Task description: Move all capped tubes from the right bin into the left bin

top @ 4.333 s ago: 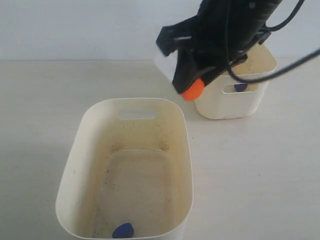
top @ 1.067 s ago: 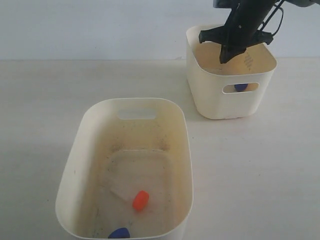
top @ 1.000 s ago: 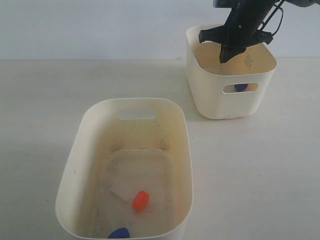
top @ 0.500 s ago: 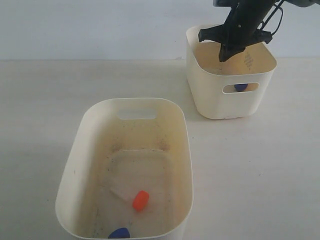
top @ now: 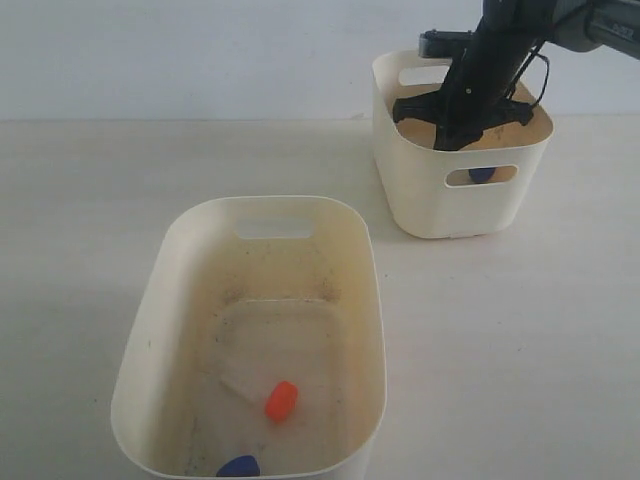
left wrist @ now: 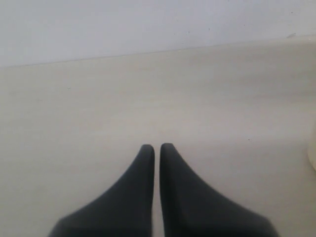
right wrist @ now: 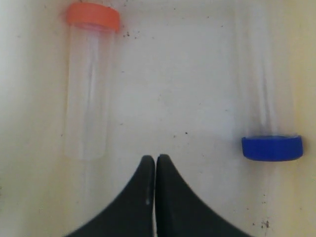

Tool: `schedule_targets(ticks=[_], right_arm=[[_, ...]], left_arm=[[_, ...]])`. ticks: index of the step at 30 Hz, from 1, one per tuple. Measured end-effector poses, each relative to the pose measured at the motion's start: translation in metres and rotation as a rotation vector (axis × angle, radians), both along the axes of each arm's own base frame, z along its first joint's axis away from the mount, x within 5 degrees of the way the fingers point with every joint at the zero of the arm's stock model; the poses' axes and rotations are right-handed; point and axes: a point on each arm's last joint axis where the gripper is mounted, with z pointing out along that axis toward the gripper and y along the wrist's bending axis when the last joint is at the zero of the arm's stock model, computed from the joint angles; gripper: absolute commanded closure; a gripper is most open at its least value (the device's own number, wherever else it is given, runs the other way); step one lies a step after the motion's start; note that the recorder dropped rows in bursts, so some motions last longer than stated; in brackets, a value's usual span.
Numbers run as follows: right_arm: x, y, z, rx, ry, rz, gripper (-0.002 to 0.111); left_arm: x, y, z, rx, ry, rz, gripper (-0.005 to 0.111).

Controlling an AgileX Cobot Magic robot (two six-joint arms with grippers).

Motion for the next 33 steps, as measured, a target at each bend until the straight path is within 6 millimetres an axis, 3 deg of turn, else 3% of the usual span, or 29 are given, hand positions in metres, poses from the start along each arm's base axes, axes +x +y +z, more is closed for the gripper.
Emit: schedule_targets(ticks=[33], right_arm=[[-0.0062,0.0002,-0.0065,-0.006,0.083,0.024,0.109]], left_arm=[[0.0000,0.0000,0.0000,0.000,0.000,0.000,0.102]])
